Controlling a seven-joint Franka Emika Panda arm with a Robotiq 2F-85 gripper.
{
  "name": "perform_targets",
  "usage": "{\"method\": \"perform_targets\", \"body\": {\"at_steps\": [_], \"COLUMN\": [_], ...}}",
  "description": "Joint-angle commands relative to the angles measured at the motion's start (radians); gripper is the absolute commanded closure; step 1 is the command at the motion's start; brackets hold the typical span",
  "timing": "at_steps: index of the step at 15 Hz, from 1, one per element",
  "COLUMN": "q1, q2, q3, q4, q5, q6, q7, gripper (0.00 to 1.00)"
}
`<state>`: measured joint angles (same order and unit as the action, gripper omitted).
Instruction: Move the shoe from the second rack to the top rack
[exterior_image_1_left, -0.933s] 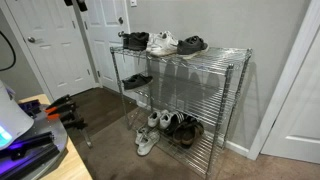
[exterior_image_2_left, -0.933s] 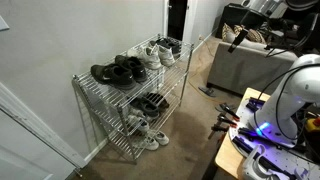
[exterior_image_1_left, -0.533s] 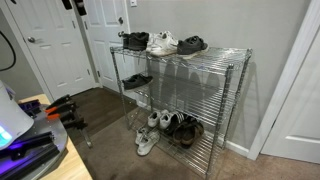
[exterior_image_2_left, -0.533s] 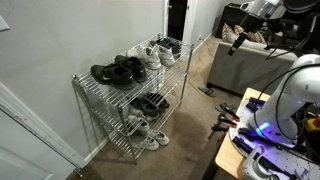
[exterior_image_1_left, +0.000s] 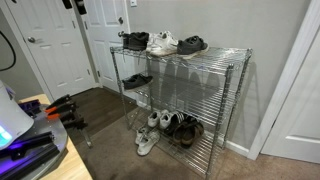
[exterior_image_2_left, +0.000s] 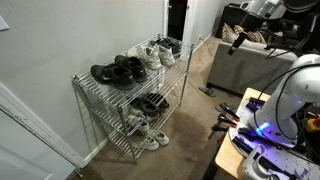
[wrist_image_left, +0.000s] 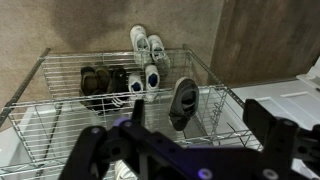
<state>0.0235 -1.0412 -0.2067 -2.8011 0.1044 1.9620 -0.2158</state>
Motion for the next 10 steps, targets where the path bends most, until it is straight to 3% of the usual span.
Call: {"method": "perform_targets", "body": {"at_steps": [1, 6, 10], "q1": [0.038, 0.109, 0.07], "q2": [0.063, 0.233, 0.409], "q3": [0.1, 0.388, 0.54], "q4": [0.003, 0.001, 0.052], "q5": [0.019, -0.003, -0.074], "q6": [0.032, 0.253, 0.394], "q7": [0.039, 0.268, 0.462], "gripper": [0.0, 0.0, 0.0]}}
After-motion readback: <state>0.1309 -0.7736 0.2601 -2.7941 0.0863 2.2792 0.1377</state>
